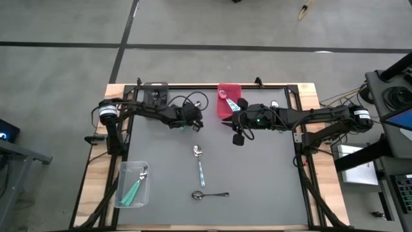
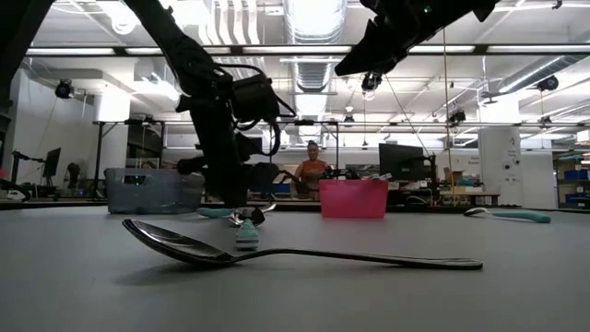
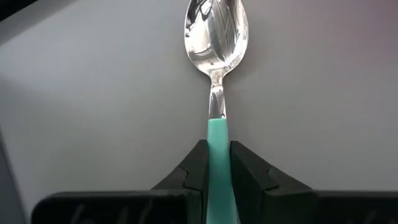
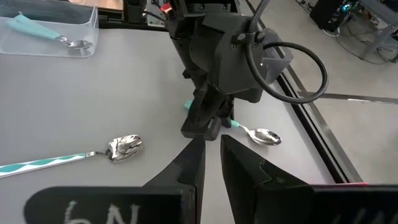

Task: Sort silverware by color (type)
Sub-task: Put the green spoon into the transparent bin

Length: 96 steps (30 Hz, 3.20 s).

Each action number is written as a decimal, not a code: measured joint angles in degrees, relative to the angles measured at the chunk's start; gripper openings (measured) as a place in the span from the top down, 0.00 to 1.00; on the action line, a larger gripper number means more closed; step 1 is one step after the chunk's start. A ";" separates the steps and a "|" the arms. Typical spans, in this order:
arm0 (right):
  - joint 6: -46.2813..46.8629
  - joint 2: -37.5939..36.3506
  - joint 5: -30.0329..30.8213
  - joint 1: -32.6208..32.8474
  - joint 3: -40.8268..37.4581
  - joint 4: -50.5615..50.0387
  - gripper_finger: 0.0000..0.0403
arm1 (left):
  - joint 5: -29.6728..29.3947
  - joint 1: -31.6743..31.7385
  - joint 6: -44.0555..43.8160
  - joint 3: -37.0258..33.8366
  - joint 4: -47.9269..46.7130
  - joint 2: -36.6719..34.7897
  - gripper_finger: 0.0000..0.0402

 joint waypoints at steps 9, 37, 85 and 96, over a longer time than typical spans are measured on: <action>-0.01 0.00 0.00 0.02 0.00 -1.12 0.89 | -0.02 -1.99 0.31 0.00 -1.49 -3.70 0.93; 0.46 0.00 0.00 0.02 0.00 -1.11 0.89 | 8.58 -18.95 -4.75 0.00 -15.22 -25.31 0.93; 2.07 0.00 -0.02 0.02 0.00 -0.76 0.89 | 32.76 -70.85 -61.17 0.00 -41.72 -40.98 0.92; 2.01 0.00 -0.02 0.02 0.00 -0.76 0.89 | 39.67 -72.15 -69.15 0.00 -48.63 -42.03 0.92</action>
